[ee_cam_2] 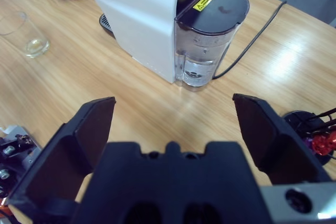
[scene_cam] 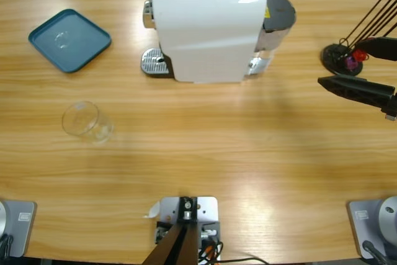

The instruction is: Pour coffee

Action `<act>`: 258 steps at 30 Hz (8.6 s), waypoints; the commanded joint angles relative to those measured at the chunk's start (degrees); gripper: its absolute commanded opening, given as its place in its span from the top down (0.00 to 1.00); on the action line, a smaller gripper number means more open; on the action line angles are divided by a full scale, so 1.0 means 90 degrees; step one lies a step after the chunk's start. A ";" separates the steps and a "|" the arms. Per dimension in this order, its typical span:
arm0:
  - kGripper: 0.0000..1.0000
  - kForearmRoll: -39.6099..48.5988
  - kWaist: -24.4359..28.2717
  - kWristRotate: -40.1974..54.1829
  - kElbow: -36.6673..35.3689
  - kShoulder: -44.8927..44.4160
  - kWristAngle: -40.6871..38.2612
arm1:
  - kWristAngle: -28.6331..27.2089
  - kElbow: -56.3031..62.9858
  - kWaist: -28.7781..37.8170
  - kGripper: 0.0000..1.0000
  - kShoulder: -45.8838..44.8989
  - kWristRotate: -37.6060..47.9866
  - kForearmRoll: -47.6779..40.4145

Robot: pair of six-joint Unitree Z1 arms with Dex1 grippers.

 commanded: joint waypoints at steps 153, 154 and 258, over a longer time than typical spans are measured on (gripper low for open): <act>0.01 0.1922 -0.0592 0.6042 0.3481 -0.2525 0.2164 | 0.0750 -0.1635 -0.1790 1.00 0.0257 -0.0774 0.0637; 0.01 0.1924 -0.0592 0.6046 0.3522 -0.2601 0.2164 | 0.1041 -0.1688 -0.1576 1.00 0.0294 -0.0985 0.0764; 0.02 0.2244 -0.0092 0.5906 0.3806 -0.3576 0.2135 | -0.2289 -0.3905 0.1213 1.00 0.3255 0.2765 0.0711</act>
